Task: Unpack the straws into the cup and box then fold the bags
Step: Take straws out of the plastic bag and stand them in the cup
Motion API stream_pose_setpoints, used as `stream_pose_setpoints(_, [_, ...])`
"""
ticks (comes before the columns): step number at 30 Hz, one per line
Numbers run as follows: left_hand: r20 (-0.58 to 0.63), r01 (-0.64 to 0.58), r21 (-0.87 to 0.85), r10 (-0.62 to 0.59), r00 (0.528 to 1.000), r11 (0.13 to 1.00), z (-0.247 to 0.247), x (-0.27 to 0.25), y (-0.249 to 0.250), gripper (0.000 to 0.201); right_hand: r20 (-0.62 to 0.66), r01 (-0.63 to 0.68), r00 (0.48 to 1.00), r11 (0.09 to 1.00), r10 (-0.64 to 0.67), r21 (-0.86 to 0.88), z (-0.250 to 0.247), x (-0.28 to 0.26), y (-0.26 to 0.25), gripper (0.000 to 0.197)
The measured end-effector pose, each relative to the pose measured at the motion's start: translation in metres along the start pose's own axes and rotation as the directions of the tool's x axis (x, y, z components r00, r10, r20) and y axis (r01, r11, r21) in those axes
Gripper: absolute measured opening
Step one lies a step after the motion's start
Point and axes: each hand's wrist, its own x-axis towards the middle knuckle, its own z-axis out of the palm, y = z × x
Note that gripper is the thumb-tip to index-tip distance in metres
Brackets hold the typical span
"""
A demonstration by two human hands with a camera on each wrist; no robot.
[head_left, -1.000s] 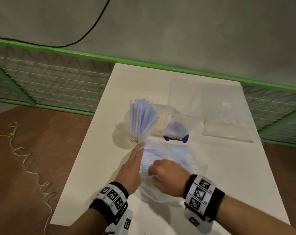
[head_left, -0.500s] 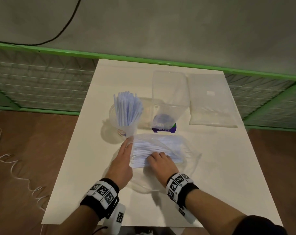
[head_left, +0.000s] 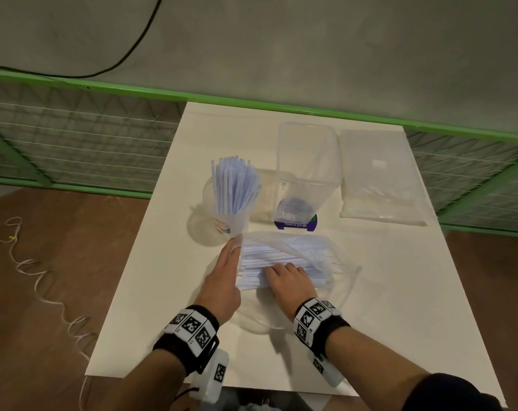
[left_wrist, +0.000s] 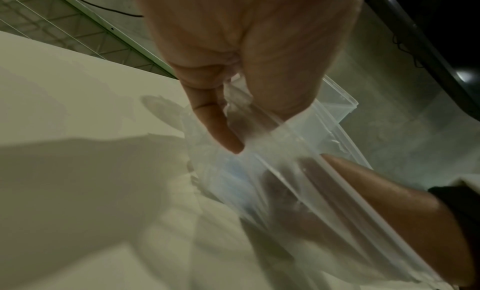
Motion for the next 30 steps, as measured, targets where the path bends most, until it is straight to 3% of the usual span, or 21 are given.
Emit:
stream_pose_setpoints(16, [0.049,0.041,-0.017,-0.04,0.998,0.999,-0.004,-0.002,0.003,0.105,0.057,-0.019,0.998,0.998,0.022,-0.054,-0.013,0.009,-0.005,0.032])
stream_pose_setpoints(30, [0.038,0.005,0.0,-0.005,0.999,1.0,-0.005,-0.003,0.004,0.106,0.136,0.031,0.99,0.995,-0.019,-0.091,-0.017,0.01,-0.008,0.03])
